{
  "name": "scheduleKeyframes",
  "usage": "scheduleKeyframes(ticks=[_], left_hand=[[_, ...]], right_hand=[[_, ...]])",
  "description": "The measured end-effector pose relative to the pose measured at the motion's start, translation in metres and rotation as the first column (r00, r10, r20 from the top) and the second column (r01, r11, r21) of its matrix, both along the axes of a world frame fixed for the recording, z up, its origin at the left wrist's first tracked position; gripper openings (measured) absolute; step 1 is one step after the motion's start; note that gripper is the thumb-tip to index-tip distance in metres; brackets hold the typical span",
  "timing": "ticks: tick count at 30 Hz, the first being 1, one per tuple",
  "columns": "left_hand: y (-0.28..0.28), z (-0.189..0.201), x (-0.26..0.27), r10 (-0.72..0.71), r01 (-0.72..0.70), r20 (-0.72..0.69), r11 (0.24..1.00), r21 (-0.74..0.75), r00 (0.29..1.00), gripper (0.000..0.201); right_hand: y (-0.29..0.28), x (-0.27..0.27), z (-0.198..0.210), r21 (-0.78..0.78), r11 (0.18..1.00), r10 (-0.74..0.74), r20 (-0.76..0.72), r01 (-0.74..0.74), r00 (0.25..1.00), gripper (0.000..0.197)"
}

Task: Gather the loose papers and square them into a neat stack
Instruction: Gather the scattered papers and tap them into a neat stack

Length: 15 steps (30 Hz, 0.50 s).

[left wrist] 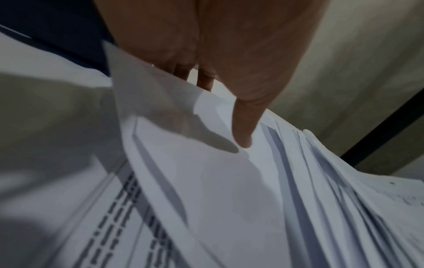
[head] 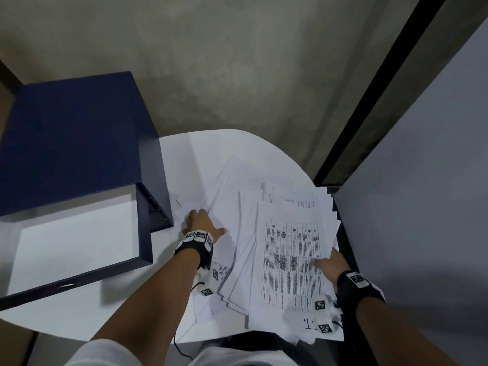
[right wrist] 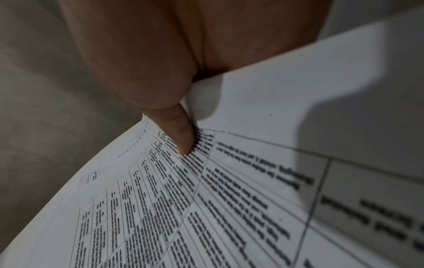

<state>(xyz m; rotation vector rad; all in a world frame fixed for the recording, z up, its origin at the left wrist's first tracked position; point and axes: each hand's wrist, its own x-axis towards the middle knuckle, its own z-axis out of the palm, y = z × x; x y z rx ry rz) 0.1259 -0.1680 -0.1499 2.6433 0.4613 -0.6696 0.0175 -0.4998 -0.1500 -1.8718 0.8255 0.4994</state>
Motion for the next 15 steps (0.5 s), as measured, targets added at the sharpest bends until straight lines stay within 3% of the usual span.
scheduleKeyframes(ticks=[3,6,9,15], left_hand=[[-0.001,0.003,0.0,0.021,-0.022,0.036,1.0,0.022,0.999,0.083],[-0.002,0.008,0.0,0.057,-0.057,-0.006,0.995,-0.081,0.998,0.083],[-0.005,0.015,-0.004,-0.07,0.069,-0.035,0.996,-0.052,0.997,0.065],[-0.011,0.057,-0.011,-0.132,0.137,0.163,0.99,-0.023,0.978,0.036]], right_hand=[[0.0,0.001,0.0,0.001,1.0,0.002,-0.006,-0.002,1.0,0.045],[0.001,0.002,0.0,-0.007,1.0,0.004,-0.014,-0.004,1.0,0.046],[0.003,0.003,0.001,-0.012,1.0,-0.002,-0.022,0.002,1.0,0.047],[0.011,0.005,0.004,-0.012,1.0,-0.005,-0.028,0.004,1.0,0.048]])
